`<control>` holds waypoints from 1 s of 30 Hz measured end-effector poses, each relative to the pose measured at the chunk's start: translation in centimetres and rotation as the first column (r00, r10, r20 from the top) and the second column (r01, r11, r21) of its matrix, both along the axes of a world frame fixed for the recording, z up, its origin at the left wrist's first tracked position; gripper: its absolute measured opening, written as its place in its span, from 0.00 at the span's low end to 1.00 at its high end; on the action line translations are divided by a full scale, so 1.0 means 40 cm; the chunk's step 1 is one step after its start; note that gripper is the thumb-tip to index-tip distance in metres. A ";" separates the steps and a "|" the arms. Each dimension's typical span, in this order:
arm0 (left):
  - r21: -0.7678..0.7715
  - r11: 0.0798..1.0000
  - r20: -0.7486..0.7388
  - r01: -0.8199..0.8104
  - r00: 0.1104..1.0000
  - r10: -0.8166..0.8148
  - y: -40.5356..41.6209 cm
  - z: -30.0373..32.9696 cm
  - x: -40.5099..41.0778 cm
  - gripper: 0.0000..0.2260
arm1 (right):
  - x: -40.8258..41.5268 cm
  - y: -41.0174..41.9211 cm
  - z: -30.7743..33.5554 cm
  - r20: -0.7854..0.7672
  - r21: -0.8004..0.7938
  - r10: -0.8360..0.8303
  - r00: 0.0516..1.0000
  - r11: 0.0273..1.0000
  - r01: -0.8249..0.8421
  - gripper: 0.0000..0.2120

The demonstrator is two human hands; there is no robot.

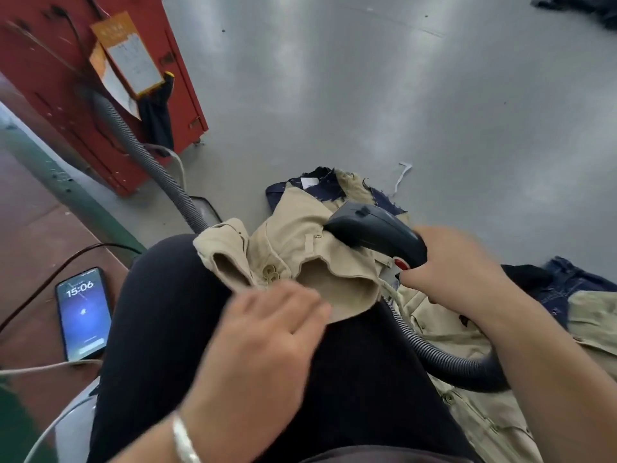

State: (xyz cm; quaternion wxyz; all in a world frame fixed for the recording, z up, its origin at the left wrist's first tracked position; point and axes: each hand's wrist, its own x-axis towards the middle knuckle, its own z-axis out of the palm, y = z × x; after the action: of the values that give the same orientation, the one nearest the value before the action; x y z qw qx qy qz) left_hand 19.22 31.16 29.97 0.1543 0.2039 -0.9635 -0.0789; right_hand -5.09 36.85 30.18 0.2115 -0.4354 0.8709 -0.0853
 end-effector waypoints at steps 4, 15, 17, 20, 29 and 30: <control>-0.119 0.952 0.335 -0.283 0.891 0.307 -0.181 0.065 0.074 0.40 | -0.012 0.020 -0.007 0.040 -0.007 -0.013 0.999 1.000 0.013 0.13; 0.425 0.883 -0.112 -0.198 0.957 0.268 -0.184 0.057 -0.037 0.13 | -0.092 0.078 0.144 0.082 -0.312 -0.137 0.987 0.937 0.156 0.10; 0.569 0.790 -0.222 -0.230 0.882 0.417 -0.143 0.044 -0.093 0.14 | -0.095 0.109 0.185 0.088 -0.340 -0.142 0.986 0.926 0.164 0.17; 0.663 0.745 -0.216 -0.076 0.933 0.288 -0.073 0.009 -0.136 0.13 | -0.076 0.163 0.202 0.073 -0.280 -0.144 0.987 0.947 0.159 0.21; 0.174 0.962 -0.119 -0.210 0.965 0.232 -0.033 -0.080 -0.101 0.17 | 0.049 0.238 0.181 0.022 -0.106 -0.088 0.996 0.990 0.090 0.20; 0.188 0.962 -0.129 -0.197 0.966 0.223 -0.028 -0.078 -0.121 0.16 | 0.053 0.237 0.176 0.028 -0.084 -0.087 0.996 0.992 0.089 0.20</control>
State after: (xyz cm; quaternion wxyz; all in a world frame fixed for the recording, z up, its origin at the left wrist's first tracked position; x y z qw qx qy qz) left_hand 14.37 30.02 26.85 0.2151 0.3114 -0.9116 -0.1606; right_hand -2.98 46.35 37.23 0.1993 -0.4041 0.8822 -0.1369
